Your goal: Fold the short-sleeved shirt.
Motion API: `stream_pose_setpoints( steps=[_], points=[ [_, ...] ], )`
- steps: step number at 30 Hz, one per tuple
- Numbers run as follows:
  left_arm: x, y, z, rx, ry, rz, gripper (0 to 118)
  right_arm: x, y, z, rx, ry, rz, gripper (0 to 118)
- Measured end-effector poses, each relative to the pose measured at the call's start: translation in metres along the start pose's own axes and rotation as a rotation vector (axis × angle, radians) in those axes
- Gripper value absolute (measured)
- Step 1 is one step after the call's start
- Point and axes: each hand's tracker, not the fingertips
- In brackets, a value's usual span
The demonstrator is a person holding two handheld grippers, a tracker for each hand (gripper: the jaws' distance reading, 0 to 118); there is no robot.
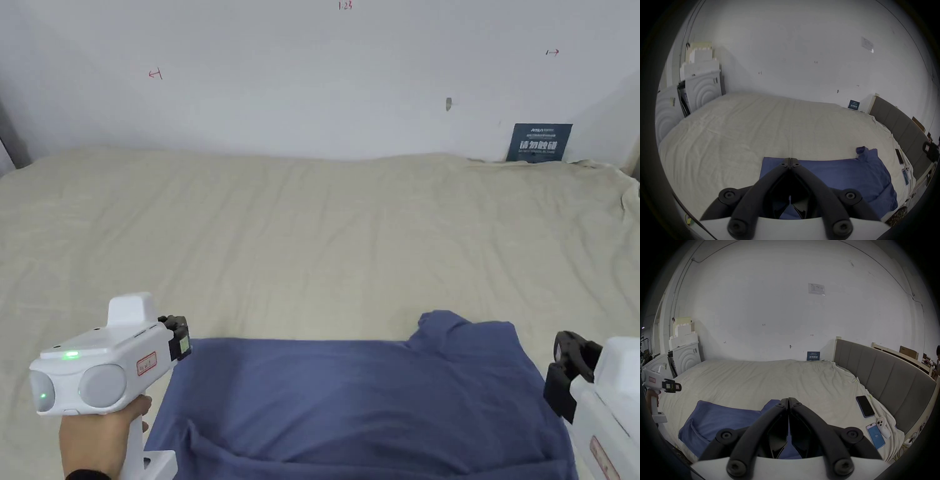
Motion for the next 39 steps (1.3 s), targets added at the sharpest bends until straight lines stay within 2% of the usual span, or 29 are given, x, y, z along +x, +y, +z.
stream_pose_setpoints(
  steps=[7,8,11,13,15,18,20,24,25,26,27,28,31,36,37,38,39],
  points=[
    [-0.025,0.028,-0.104,-0.197,0.054,-0.014,0,0.006,-0.005,-0.045,-0.053,-0.019,0.001,0],
    [-0.028,0.031,-0.119,-0.242,0.064,-0.008,6,0.006,-0.007,-0.052,-0.064,-0.026,0.002,0],
    [-0.035,0.034,-0.153,-0.315,0.054,0.004,35,0.008,-0.014,-0.07,-0.094,-0.044,0.002,0],
    [-0.039,0.031,-0.172,-0.376,0.08,0.02,73,0.009,-0.019,-0.083,-0.113,-0.053,-0.003,0],
    [-0.042,0.027,-0.187,-0.406,0.091,0.022,93,0.01,-0.022,-0.092,-0.13,-0.056,-0.01,0],
    [-0.042,0.02,-0.198,-0.416,0.1,0.006,93,0.01,-0.027,-0.104,-0.15,-0.057,-0.015,0],
    [-0.041,0.014,-0.205,-0.444,0.108,-0.006,85,0.008,-0.03,-0.106,-0.162,-0.056,-0.015,0],
    [-0.037,-0.002,-0.215,-0.493,0.098,-0.046,39,0.007,-0.033,-0.112,-0.176,-0.052,-0.019,0],
    [-0.037,-0.006,-0.215,-0.495,0.09,-0.039,35,0.007,-0.033,-0.114,-0.177,-0.051,-0.02,0],
    [-0.035,-0.006,-0.211,-0.464,0.099,-0.033,22,0.008,-0.033,-0.115,-0.178,-0.051,-0.023,0],
    [-0.034,-0.006,-0.209,-0.454,0.087,-0.016,3,0.009,-0.034,-0.115,-0.177,-0.052,-0.026,0],
    [-0.033,-0.006,-0.208,-0.437,0.043,0.005,2,0.009,-0.034,-0.117,-0.177,-0.05,-0.028,0],
    [-0.027,-0.008,-0.203,-0.424,0.07,-0.077,0,0.017,-0.033,-0.13,-0.194,-0.038,-0.043,0],
    [-0.024,0.004,-0.17,-0.327,0.025,-0.069,0,0.039,-0.034,-0.176,-0.296,-0.017,-0.055,2],
    [-0.024,0.008,-0.163,-0.31,0.009,-0.071,0,0.043,-0.036,-0.189,-0.344,-0.001,-0.053,7],
    [-0.024,0.011,-0.157,-0.299,-0.001,-0.075,0,0.046,-0.038,-0.199,-0.368,-0.018,-0.037,21],
    [-0.024,0.013,-0.149,-0.291,-0.003,-0.081,0,0.05,-0.042,-0.213,-0.402,-0.005,-0.021,44]
  ],
)
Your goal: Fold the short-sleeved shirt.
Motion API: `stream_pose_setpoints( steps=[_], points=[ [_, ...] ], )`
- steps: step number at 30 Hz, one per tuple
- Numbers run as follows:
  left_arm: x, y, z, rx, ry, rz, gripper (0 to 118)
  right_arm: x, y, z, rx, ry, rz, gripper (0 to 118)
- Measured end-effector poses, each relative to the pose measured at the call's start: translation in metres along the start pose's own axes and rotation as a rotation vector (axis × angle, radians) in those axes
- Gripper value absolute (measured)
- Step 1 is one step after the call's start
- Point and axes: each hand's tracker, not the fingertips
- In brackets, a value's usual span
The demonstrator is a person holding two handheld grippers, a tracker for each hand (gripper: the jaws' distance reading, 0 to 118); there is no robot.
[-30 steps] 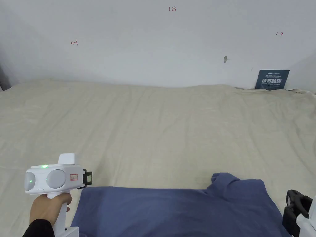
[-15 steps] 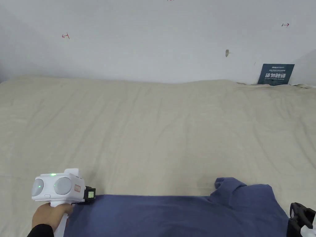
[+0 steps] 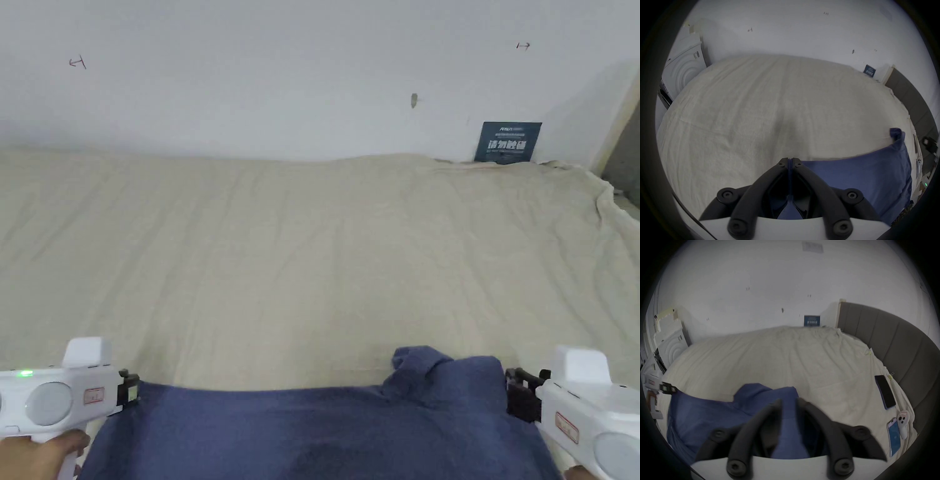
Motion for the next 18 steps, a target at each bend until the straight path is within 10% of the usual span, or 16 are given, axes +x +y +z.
stream_pose_setpoints(
  steps=[3,11,16,18],
  points=[
    [0.003,0.0,0.018,0.017,-0.009,-0.009,0,0.004,0.005,-0.037,-0.073,-0.011,0.07,78],
    [0.007,-0.004,0.028,0.021,-0.019,-0.018,0,-0.005,0.002,-0.108,-0.221,-0.05,0.162,76],
    [0.002,-0.006,0.024,0.017,-0.019,-0.019,0,-0.019,-0.001,-0.108,-0.27,-0.02,0.122,47],
    [0.001,-0.006,0.023,0.015,-0.02,-0.014,0,-0.023,0.0,-0.098,-0.25,-0.001,0.129,2]
  ],
)
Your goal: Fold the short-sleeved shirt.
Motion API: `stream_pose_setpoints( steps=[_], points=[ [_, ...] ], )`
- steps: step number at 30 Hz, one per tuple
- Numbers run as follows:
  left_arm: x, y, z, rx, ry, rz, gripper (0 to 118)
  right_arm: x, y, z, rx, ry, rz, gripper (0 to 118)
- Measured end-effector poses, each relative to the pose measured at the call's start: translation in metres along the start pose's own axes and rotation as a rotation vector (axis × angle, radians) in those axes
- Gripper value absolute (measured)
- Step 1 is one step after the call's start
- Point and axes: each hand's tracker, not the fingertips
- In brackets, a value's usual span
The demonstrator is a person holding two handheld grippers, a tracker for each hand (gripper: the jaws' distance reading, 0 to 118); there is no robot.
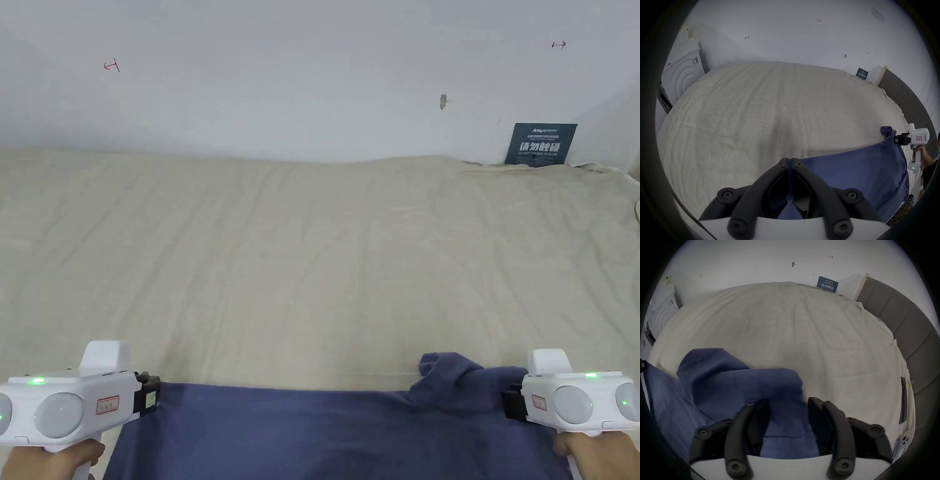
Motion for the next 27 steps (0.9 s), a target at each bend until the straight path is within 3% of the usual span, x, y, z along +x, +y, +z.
stream_pose_setpoints(
  steps=[4,14,27],
  points=[
    [-0.003,-0.005,0.003,0.001,0.011,0.006,0,0.008,-0.001,0.013,0.042,0.0,0.047,2],
    [-0.011,-0.017,0.041,0.035,0.037,0.036,0,0.03,-0.03,0.136,0.271,0.118,-0.02,2],
    [-0.015,-0.09,0.137,0.061,0.047,0.016,0,0.045,-0.147,0.254,0.344,0.198,-0.039,2]
  ],
)
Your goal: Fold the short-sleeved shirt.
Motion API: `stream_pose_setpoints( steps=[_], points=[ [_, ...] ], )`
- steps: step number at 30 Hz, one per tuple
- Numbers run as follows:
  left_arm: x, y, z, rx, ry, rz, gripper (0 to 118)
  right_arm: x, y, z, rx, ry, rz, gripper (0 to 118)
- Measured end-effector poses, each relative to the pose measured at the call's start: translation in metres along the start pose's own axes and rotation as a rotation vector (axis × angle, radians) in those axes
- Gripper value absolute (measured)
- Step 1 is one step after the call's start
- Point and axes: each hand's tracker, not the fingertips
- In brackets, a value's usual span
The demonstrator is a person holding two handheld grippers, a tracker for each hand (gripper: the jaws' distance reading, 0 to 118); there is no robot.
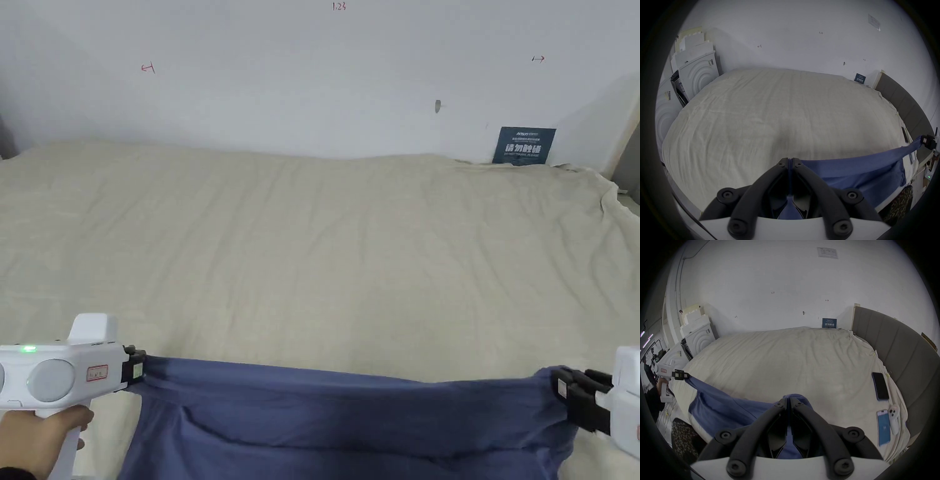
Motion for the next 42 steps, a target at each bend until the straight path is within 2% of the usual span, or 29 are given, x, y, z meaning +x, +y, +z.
stream_pose_setpoints(
  steps=[7,14,24,26,27,29,30,31,34,42],
  points=[
    [-0.002,-0.067,0.015,-0.056,0.005,-0.02,0,-0.002,-0.07,0.019,-0.086,-0.025,-0.033,2],
    [-0.015,-0.122,-0.006,-0.153,0.03,0.003,0,-0.004,-0.131,0.006,-0.216,-0.064,-0.091,2],
    [-0.012,-0.146,-0.021,-0.206,0.065,0.017,3,-0.005,-0.163,-0.022,-0.307,-0.128,-0.158,2],
    [-0.01,-0.144,-0.02,-0.209,0.069,0.007,15,-0.007,-0.16,-0.02,-0.314,-0.124,-0.156,8],
    [-0.009,-0.143,-0.017,-0.209,0.07,-0.003,32,-0.011,-0.156,-0.017,-0.318,-0.125,-0.142,23],
    [-0.005,-0.138,-0.01,-0.207,0.077,-0.017,76,-0.016,-0.148,-0.01,-0.312,-0.136,-0.124,68],
    [-0.004,-0.133,-0.005,-0.204,0.082,-0.015,97,-0.018,-0.141,-0.004,-0.296,-0.141,-0.121,87],
    [-0.003,-0.126,0.001,-0.197,0.077,-0.006,104,-0.02,-0.133,0.002,-0.265,-0.137,-0.126,89],
    [0.007,-0.099,0.027,-0.092,0.007,0.006,104,-0.03,-0.099,0.022,-0.133,-0.076,-0.128,89],
    [0.044,-0.029,0.093,0.245,-0.025,0.003,113,-0.08,-0.008,0.067,0.21,-0.088,-0.015,89]
  ],
)
